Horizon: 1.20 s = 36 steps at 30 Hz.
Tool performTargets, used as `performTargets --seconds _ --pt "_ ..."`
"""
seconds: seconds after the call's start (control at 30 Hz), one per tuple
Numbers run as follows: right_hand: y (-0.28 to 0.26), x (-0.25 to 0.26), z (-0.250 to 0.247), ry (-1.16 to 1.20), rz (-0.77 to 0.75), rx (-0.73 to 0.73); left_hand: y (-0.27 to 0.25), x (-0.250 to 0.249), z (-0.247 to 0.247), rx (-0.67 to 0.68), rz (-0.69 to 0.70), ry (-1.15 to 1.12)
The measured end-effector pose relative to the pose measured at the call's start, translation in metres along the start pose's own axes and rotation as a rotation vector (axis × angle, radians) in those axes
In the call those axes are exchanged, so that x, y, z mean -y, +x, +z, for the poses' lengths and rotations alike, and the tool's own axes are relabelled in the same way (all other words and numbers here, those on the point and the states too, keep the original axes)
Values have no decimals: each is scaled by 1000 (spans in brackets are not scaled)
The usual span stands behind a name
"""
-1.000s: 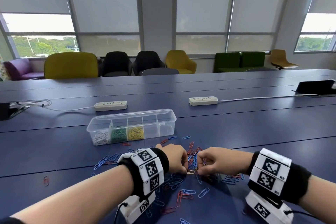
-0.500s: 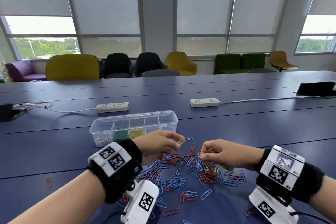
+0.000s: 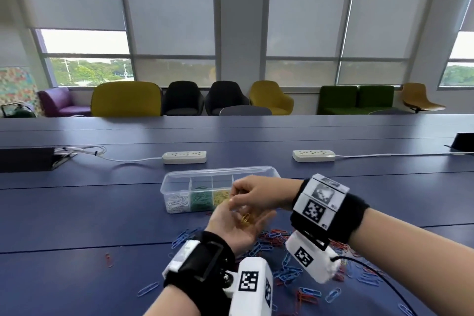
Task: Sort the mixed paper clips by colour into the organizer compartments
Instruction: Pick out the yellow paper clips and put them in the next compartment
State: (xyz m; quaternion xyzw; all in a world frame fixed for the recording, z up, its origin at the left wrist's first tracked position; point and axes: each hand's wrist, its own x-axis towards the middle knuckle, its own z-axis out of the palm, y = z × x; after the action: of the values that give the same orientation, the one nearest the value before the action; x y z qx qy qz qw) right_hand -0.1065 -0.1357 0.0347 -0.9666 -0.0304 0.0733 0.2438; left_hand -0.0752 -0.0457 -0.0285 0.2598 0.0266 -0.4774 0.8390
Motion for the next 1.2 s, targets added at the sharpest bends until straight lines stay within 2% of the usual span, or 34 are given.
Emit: performTargets --seconds 0.07,0.13,0.23,0.3,0.37,0.43,0.5,0.57,0.67,0.73,0.8,0.87,1.0,1.07,1.2 --pt "7 2 0 -156 -7 21 4 -5 -2 31 11 -29" --pt "5 4 -5 -242 -42 -18 6 -12 -5 44 15 -66" --pt "0 0 -23 -146 -93 -116 7 -20 -9 31 -23 -121" --pt "4 -17 -39 -73 -92 -214 8 -28 -11 -27 -40 -118" --pt "14 -45 -50 -116 22 -221 9 -40 -13 -82 -32 -36" --pt "26 -74 -51 -254 218 -105 14 -54 -9 -108 -23 56" --pt "38 -93 -43 -340 345 -14 23 -68 -1 -123 4 174" --pt "47 -100 -31 -341 374 15 34 -81 10 -144 74 312" --pt "54 -98 -13 -336 379 -20 58 -92 20 -227 255 624" --pt "56 -99 -5 -301 379 -85 74 -90 21 -294 321 817" --pt "59 -102 -2 -245 375 -121 87 -90 17 -363 321 987" --pt "60 -103 -1 -216 373 -133 98 -92 12 -421 295 1300" --pt "62 -99 1 -203 376 -123 108 -93 3 -436 288 1914" --pt "65 -96 2 -200 383 -115 108 -94 -2 -461 325 2036" --pt "62 -98 -12 -100 393 -32 101 -94 0 -423 410 2002"
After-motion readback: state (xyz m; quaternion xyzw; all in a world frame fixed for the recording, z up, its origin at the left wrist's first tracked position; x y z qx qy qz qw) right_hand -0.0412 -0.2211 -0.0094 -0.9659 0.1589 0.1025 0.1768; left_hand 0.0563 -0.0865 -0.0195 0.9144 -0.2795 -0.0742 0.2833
